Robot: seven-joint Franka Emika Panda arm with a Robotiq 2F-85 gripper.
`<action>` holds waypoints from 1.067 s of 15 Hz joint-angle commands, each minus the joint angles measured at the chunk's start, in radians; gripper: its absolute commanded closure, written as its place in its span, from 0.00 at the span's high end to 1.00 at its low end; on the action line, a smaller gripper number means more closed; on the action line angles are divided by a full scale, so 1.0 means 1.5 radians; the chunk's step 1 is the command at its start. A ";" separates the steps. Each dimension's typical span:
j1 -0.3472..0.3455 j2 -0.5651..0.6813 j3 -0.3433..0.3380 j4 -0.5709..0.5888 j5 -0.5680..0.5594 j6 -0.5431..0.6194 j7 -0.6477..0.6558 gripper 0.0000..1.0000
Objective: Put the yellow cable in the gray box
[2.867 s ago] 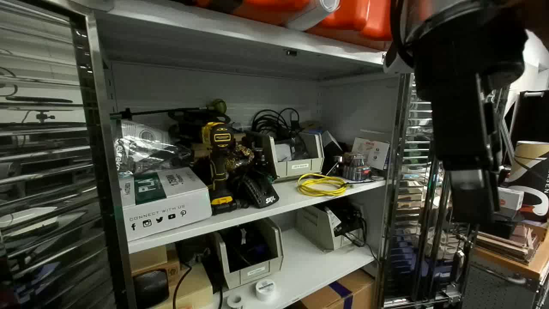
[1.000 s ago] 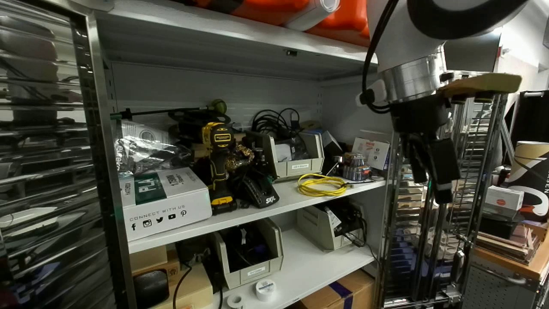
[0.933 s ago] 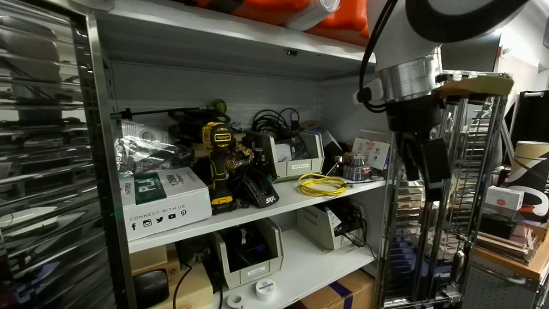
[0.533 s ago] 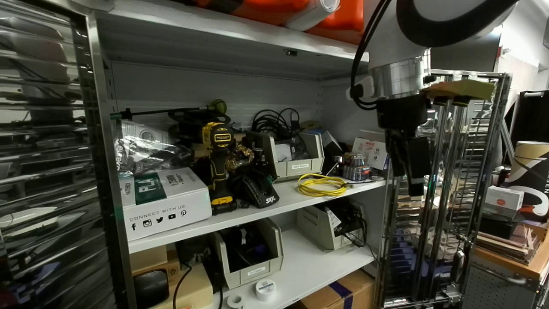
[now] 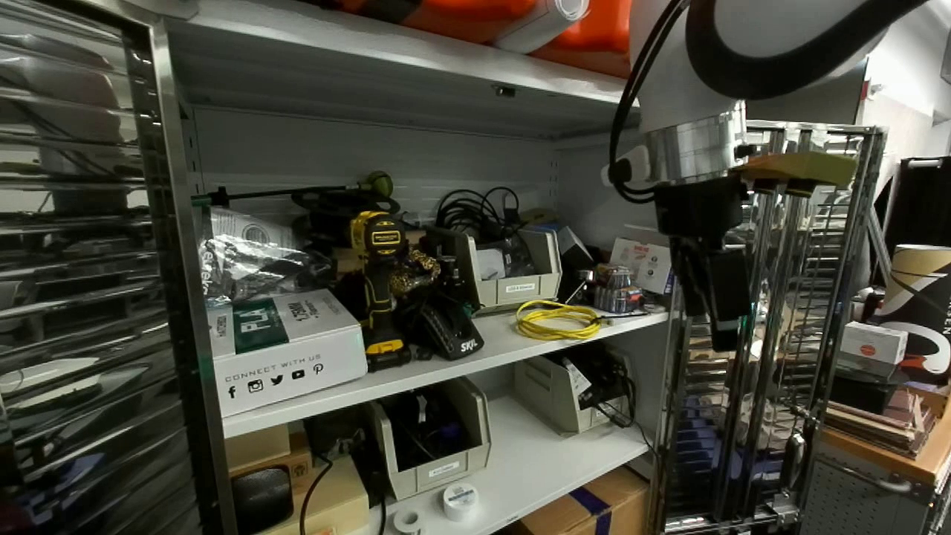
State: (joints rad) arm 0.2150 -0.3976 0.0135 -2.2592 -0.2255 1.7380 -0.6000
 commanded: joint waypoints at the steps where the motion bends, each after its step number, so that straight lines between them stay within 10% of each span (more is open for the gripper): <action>1: -0.019 0.037 -0.015 -0.026 0.004 0.062 -0.026 1.00; 16: -0.075 0.279 0.014 0.122 -0.148 0.311 -0.024 1.00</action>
State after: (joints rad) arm 0.1204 -0.0223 0.0121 -2.1492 -0.3973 2.1758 -0.6304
